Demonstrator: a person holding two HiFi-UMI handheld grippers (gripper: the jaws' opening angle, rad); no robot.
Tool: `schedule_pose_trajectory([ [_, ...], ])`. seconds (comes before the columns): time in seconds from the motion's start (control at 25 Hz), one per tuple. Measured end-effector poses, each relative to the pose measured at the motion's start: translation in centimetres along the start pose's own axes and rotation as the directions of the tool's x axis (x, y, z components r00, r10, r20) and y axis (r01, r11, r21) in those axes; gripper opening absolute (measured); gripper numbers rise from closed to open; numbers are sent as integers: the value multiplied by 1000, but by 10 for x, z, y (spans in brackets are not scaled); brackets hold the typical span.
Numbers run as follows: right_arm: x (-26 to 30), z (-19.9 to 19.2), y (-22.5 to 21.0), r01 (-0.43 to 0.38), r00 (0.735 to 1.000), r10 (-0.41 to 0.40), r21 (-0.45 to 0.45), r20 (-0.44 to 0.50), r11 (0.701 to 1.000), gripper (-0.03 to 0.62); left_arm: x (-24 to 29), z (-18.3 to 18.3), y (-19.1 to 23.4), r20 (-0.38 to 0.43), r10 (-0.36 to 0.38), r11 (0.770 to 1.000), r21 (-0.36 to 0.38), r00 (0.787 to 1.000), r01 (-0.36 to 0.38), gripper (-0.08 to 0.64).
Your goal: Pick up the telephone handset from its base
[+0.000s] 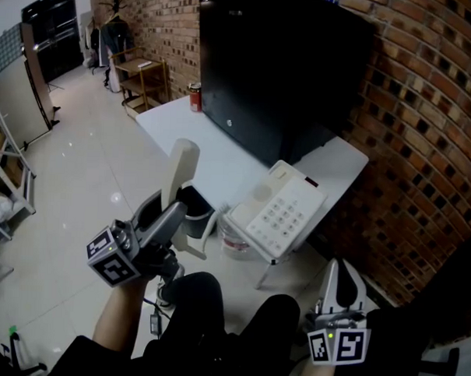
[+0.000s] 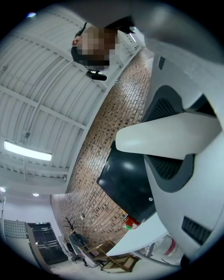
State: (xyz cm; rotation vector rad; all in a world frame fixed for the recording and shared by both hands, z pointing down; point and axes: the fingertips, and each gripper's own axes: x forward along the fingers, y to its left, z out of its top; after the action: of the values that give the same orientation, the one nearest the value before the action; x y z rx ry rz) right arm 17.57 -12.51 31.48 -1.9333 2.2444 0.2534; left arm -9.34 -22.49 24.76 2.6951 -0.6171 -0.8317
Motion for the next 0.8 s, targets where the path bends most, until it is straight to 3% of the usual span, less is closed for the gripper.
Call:
schedule_pose_trajectory([
  [0.44, -3, 1, -2, 9, 1000, -9, -2, -2, 1000, 9, 0, -10, 3, -23, -19, 999, 48, 1000, 20, 218],
  [0.68, -5, 1, -3, 15, 1000, -15, -4, -9, 1000, 9, 8, -6, -6, -7, -22, 1000, -15, 1000, 22, 218],
  [0.8, -3, 1, -3, 12, 1000, -12, -5, -5, 1000, 9, 3, -9, 2, -20, -17, 999, 28, 1000, 17, 218],
])
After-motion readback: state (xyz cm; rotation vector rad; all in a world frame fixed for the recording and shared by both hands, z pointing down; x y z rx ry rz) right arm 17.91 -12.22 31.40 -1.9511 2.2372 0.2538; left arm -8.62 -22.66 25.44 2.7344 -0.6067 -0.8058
